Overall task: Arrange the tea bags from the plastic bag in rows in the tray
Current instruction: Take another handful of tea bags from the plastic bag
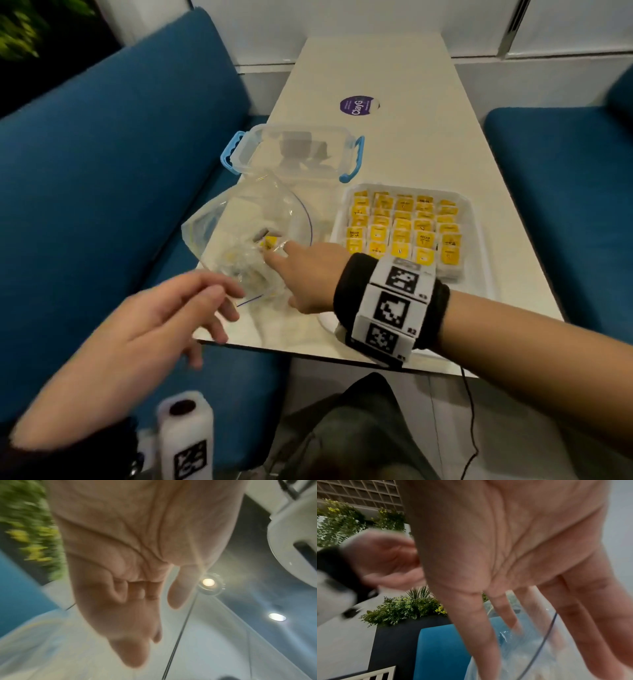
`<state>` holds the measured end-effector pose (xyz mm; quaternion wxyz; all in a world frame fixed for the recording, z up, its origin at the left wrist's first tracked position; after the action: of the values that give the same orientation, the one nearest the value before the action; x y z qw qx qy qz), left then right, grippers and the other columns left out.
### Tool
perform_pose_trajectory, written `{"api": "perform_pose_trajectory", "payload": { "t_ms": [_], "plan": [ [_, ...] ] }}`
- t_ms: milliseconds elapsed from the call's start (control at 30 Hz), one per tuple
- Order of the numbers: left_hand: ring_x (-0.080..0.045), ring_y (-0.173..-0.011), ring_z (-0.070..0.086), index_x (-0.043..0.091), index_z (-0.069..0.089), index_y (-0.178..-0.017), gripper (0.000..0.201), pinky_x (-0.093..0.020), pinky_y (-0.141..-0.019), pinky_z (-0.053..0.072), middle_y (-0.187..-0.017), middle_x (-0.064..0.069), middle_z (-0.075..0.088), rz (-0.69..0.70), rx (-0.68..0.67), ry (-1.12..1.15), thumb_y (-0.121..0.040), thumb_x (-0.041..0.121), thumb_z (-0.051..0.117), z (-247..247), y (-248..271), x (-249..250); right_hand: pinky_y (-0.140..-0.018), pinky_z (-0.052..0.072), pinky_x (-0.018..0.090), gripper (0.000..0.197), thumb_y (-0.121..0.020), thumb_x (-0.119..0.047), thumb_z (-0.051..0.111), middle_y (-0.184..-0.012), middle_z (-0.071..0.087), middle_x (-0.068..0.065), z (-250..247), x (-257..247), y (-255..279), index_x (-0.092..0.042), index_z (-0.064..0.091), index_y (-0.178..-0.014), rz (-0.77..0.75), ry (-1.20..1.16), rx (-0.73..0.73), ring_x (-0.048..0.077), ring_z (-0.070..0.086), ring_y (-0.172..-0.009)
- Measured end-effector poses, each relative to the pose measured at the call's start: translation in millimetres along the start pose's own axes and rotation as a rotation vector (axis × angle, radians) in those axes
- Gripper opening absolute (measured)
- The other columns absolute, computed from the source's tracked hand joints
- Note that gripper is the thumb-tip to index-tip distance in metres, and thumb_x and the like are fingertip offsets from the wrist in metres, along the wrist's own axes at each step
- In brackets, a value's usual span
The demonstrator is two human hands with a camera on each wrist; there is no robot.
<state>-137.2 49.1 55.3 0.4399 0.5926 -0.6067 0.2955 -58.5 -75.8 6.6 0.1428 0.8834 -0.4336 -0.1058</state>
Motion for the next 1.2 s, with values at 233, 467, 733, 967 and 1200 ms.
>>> {"api": "perform_pose_trajectory", "payload": {
  "t_ms": [233,467,733,967,1200],
  "plan": [
    [-0.014,-0.103,0.050,0.019,0.060,-0.121,0.036,-0.020,-0.082,0.033,-0.125,0.000,0.058,-0.051,-0.036,-0.716,-0.098,0.012,0.033,18.7,-125.1,7.6,-0.053,0.033,0.027,0.019,-0.089,0.004,0.036,-0.078,0.039,0.006,-4.8,-6.8,13.1,-0.005,0.049,-0.078,-0.038,-0.024,-0.031,0.024,0.042,-0.075],
    [-0.028,-0.129,0.041,0.006,0.035,-0.142,0.047,-0.032,-0.102,0.034,-0.143,-0.014,0.043,-0.325,-0.297,-1.024,-0.097,0.019,0.043,44.1,-183.4,-51.0,-0.068,0.035,0.027,0.032,-0.088,0.006,0.037,-0.106,0.053,0.015,-11.3,-10.3,16.2,-0.003,0.057,-0.112,-0.040,-0.172,0.007,0.024,0.047,-0.081],
    [-0.031,-0.142,0.020,-0.008,0.015,-0.143,0.042,-0.032,-0.117,0.006,-0.152,-0.019,0.022,-0.466,-0.278,-1.254,-0.104,0.007,0.019,56.2,-197.2,-99.2,-0.045,0.025,0.017,0.029,-0.089,0.005,0.036,-0.066,0.028,0.000,-14.6,-18.4,16.4,-0.005,0.056,-0.108,-0.057,-0.166,-0.024,0.010,0.029,-0.052],
    [-0.031,-0.129,0.042,-0.005,0.044,-0.133,0.036,-0.033,-0.104,0.032,-0.139,-0.021,0.044,-0.352,-0.289,-1.112,-0.099,0.008,0.039,70.2,-205.2,-98.2,-0.045,0.024,0.018,0.023,-0.089,0.004,0.036,-0.066,0.026,0.000,-7.5,-11.3,18.8,-0.010,0.037,-0.071,0.034,-0.165,-0.064,0.011,0.027,-0.051],
    [-0.031,-0.128,0.044,0.004,0.033,-0.141,0.046,-0.038,-0.105,0.037,-0.141,-0.012,0.042,-0.416,-0.264,-1.271,-0.098,0.017,0.042,67.3,-216.1,-117.9,-0.048,0.030,0.020,0.019,-0.087,0.006,0.038,-0.073,0.037,0.005,-2.1,0.4,15.4,-0.010,0.047,-0.083,0.101,-0.243,-0.063,0.016,0.038,-0.056]
  ]
}}
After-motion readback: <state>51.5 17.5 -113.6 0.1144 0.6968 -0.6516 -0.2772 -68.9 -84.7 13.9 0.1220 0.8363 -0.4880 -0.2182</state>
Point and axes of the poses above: each hand's wrist, its own y-axis away from the middle knuckle, its own z-axis out of the palm, x = y × z, the point moved 5 cm from there along -y, towards the middle knuckle
